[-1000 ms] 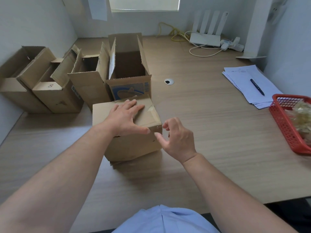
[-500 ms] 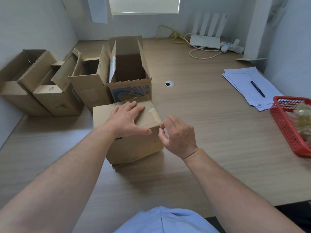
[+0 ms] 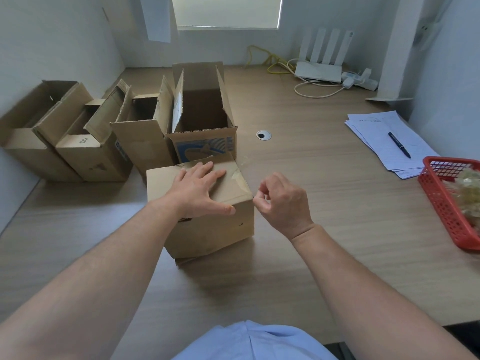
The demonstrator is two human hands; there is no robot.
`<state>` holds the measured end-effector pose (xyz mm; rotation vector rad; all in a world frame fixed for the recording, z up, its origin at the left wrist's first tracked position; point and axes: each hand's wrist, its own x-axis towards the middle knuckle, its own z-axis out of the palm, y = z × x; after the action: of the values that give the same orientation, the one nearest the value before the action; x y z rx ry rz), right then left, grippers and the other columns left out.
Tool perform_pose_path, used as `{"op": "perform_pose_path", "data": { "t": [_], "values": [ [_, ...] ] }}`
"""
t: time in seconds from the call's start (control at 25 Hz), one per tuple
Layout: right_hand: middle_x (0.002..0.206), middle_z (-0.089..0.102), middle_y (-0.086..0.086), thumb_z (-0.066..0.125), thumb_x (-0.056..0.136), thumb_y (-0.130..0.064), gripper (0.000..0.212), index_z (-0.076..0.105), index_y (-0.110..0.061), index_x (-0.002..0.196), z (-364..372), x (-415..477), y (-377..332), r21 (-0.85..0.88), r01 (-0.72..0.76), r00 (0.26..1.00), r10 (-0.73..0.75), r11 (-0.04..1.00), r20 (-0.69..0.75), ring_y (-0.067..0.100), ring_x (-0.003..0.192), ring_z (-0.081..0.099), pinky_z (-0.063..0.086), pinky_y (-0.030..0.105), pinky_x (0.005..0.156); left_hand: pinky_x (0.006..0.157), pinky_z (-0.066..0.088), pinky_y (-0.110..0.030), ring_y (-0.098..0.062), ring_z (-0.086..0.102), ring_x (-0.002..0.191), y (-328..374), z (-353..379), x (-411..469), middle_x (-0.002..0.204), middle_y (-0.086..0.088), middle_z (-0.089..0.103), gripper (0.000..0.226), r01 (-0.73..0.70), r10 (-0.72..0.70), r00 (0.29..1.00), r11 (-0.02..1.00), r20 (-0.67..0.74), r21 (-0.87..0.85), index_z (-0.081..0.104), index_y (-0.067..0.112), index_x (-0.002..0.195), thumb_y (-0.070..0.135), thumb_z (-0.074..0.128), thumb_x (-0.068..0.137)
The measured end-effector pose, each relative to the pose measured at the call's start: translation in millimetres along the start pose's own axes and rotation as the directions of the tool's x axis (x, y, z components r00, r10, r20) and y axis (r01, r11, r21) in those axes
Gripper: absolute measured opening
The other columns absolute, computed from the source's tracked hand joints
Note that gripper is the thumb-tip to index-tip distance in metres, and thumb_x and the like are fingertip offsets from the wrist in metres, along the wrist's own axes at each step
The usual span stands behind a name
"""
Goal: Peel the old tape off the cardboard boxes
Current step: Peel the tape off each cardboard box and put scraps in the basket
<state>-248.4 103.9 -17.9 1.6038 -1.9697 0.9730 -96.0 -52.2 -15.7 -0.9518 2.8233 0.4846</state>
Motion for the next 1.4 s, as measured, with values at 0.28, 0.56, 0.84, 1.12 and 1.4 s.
{"op": "perform_pose_path", "data": {
  "t": [0.28,0.56,0.84,1.12,1.4],
  "values": [
    [0.089,0.057,-0.004,0.075,0.077,-0.026,0.025,0.061,-0.011,0.092,-8,-1,14,0.253,-0.261,0.916,0.156,0.932,0.371,0.012,0.065,0.055,0.05,0.031,0.065,0.116,-0.012,-0.04,-0.012,-0.014,0.146,0,6,-10,0.161,0.007,-0.004,0.104,-0.04,0.04,0.999,0.999,-0.009,0.021,0.011,0.041,0.151,0.078,0.061,0.067],
    [0.071,0.059,-0.012,0.074,0.077,-0.01,0.02,0.061,-0.023,0.07,-9,-5,11,0.367,-0.608,0.698,0.253,0.704,0.67,0.002,0.062,0.051,0.045,0.021,0.065,0.115,-0.014,-0.039,-0.011,-0.015,0.146,3,9,-15,0.161,0.007,-0.005,0.104,-0.037,0.038,0.999,0.999,-0.019,0.032,0.01,0.04,0.151,0.077,0.061,0.068],
    [0.068,0.06,-0.007,0.058,0.088,-0.011,0.019,0.054,-0.02,0.072,-19,18,16,0.245,-0.607,0.647,0.291,0.756,0.705,0.016,0.072,0.059,0.041,0.026,0.063,0.115,-0.016,-0.039,-0.011,-0.017,0.145,4,12,-22,0.161,0.007,-0.009,0.104,-0.049,0.05,0.999,0.998,-0.017,0.039,0.008,0.042,0.151,0.079,0.059,0.068],
    [0.092,0.056,0.003,0.052,0.095,-0.02,0.016,0.064,-0.01,0.091,-5,42,17,0.23,-0.479,0.855,0.392,0.847,0.339,0.026,0.08,0.059,0.045,0.035,0.073,0.114,-0.017,-0.038,-0.01,-0.018,0.145,4,13,-22,0.161,0.008,-0.009,0.104,-0.044,0.045,0.999,0.999,-0.017,0.025,0.008,0.042,0.15,0.082,0.056,0.066],
    [0.085,0.058,-0.004,0.068,0.084,-0.032,0.02,0.064,-0.014,0.091,6,2,0,0.133,-0.335,0.889,0.266,0.933,0.373,0.017,0.07,0.056,0.044,0.031,0.063,0.115,-0.016,-0.04,-0.012,-0.016,0.146,8,12,-19,0.161,0.008,-0.007,0.104,-0.021,0.022,1.0,0.999,-0.015,0.041,0.01,0.042,0.15,0.086,0.051,0.065]
  ]
}}
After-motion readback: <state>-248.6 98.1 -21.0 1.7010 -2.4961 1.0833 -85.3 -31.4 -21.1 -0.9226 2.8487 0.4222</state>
